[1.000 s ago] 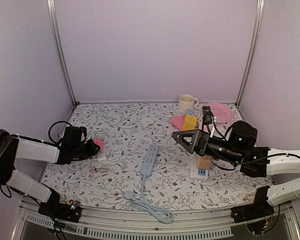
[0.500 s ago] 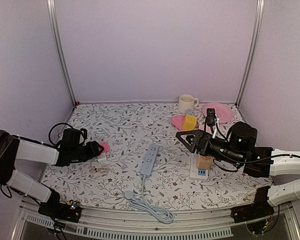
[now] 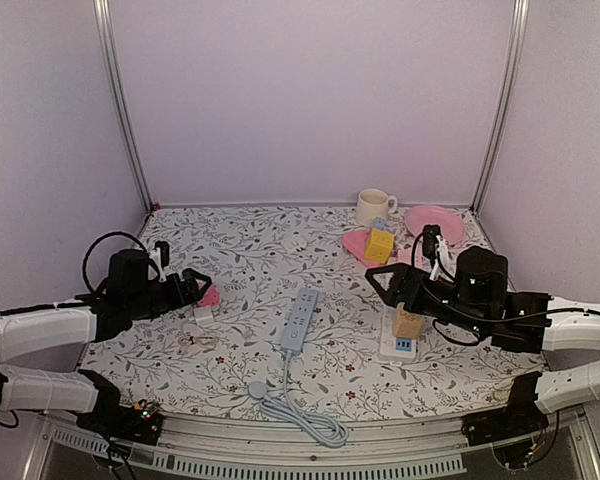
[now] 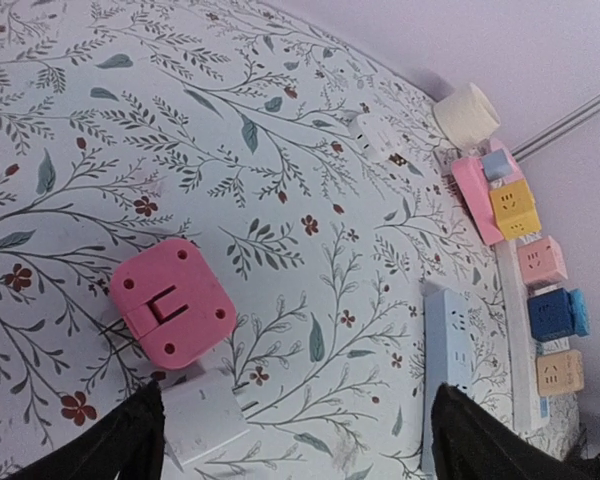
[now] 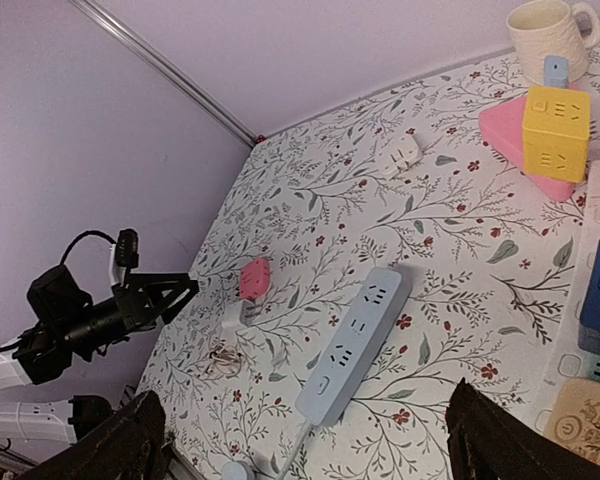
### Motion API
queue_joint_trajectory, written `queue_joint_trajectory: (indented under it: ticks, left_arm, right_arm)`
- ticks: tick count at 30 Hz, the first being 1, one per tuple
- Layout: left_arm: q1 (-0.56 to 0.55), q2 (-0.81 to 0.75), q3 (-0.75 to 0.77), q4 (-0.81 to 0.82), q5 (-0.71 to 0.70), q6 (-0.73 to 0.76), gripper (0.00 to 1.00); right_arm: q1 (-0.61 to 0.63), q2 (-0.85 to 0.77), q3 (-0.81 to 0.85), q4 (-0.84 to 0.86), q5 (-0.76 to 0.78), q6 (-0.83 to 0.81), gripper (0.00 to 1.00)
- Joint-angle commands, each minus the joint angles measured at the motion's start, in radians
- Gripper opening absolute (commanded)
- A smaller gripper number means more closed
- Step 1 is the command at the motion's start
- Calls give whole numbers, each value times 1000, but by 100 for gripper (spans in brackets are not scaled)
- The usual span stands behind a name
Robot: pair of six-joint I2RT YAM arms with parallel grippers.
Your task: Pull the plug off the socket
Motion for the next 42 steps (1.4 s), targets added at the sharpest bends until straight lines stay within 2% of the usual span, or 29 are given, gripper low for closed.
queue_joint_trajectory:
  ticks: [1, 9, 19, 24, 32, 38, 42]
  left_arm:
    - [-84, -79, 52, -104, -72, 18, 93]
    - [-266, -142, 70, -115, -125, -33, 93]
    - [-453, -93, 131, -78, -183, -68, 93]
    - [-533, -32, 173, -67, -211, -69, 93]
    - [-585, 45, 204, -34, -214, -80, 93]
    - [-603, 52, 217, -35, -222, -80, 93]
    - [-609, 39, 215, -44, -232, -81, 93]
  right_arm:
    - [-65, -31, -15, -120, 50, 2, 99]
    - [-275, -117, -134, -87, -119, 31, 99]
    - [-543, -143, -268, 69, -393, 44, 99]
    - [-606, -84, -312, 196, -480, 71, 99]
    - [-711, 42, -343, 358, -600, 144, 99]
    - [-742, 125, -337, 434, -627, 169, 95]
    - [-746, 183, -327, 481, -648, 184, 86]
